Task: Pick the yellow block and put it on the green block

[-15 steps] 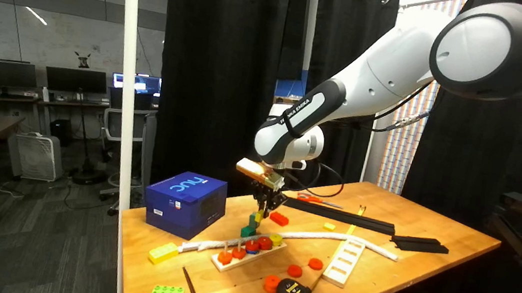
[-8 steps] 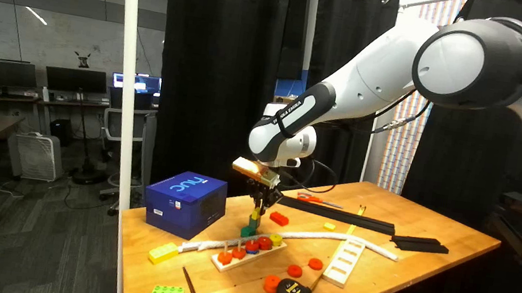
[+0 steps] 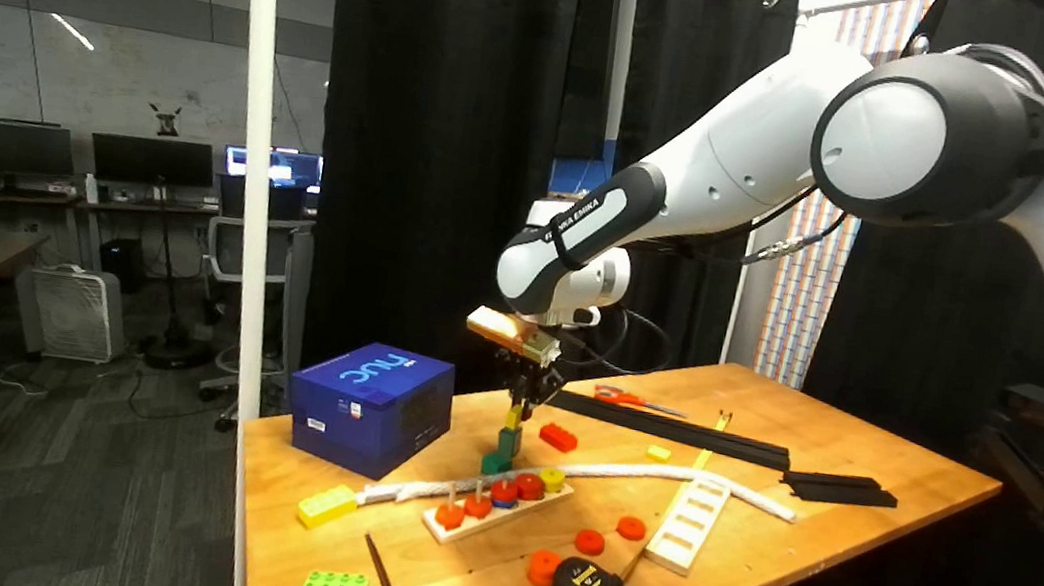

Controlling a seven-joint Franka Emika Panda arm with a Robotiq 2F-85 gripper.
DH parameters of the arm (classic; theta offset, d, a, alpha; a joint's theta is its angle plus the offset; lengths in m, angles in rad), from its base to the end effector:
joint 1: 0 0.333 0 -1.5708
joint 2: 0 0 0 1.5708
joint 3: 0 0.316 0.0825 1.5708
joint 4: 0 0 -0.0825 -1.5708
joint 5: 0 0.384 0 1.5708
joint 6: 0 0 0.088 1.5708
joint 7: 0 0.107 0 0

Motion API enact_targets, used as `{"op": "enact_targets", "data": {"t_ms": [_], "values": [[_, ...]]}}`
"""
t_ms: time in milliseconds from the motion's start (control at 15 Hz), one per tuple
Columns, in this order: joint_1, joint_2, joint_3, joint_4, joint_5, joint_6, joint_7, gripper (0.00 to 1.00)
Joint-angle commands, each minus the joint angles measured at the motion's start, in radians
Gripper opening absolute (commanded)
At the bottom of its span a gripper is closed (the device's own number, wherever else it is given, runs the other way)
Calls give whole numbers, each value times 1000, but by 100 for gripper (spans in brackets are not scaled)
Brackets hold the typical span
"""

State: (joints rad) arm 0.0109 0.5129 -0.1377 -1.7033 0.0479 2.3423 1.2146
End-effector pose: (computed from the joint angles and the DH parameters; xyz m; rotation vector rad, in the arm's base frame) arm 0.6800 -0.0754 0.3105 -2.4139 1.9334 -0.1979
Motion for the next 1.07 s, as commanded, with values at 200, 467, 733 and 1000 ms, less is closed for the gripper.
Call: {"op": "enact_targets", "data": {"t_ms": [200,467,733,1000], "values": [[-8,77,-14,117,-9,-55,-23,11],[-8,110,-21,158,-12,-72,-25,11],[-7,127,-24,189,-12,-88,-26,11],[-6,138,-25,207,-13,-96,-27,11]]}}
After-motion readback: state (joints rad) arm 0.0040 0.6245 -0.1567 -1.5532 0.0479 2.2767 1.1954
